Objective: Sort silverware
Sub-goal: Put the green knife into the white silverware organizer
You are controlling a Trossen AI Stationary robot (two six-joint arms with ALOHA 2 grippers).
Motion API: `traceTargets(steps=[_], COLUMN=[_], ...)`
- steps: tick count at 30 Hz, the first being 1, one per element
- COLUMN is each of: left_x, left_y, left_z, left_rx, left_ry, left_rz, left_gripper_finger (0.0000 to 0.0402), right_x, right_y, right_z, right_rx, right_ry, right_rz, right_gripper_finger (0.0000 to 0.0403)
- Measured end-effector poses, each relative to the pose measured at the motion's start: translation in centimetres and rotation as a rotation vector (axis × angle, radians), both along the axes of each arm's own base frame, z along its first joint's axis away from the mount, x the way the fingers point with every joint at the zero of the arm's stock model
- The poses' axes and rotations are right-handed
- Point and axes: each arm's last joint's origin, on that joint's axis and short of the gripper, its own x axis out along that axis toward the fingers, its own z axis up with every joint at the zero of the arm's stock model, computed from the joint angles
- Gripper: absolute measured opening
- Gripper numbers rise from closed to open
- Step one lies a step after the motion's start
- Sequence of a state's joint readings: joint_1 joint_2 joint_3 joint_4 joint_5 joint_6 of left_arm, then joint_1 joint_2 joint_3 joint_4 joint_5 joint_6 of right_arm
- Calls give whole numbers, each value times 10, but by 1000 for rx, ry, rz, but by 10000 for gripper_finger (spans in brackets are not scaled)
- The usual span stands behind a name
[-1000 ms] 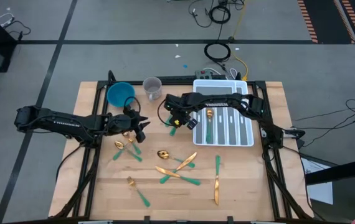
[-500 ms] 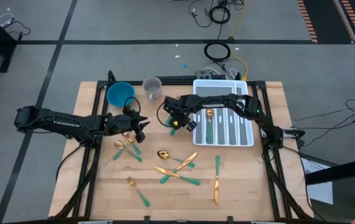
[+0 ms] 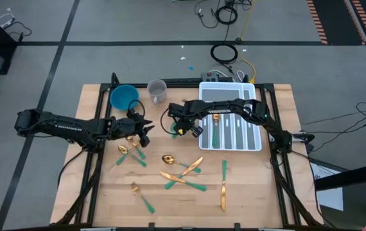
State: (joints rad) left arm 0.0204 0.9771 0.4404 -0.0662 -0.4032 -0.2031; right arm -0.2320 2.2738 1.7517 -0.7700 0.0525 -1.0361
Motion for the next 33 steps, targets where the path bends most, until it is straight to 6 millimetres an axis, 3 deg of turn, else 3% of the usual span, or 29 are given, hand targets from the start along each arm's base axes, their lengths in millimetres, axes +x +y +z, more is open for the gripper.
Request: traceTargets(steps=[13,20,24,33], left_x=[0,0,0,-2], left_y=[0,0,0,0], left_z=[0,0,-1,-3], left_rx=[0,0,0,-1], left_ry=[4,4,7,31], left_rz=[0,-1,0,-1], left_gripper_finger=[115,115,115,115], right_x=[-6,-14,-39,-104], right_y=[12,26,41,61], right_z=[46,83,103,148], right_rx=[-133,-210,-377,-407], right_ry=[-57,-107,86,401], right_rz=[-21,27,94,13], right_gripper_finger=[0,0,0,0])
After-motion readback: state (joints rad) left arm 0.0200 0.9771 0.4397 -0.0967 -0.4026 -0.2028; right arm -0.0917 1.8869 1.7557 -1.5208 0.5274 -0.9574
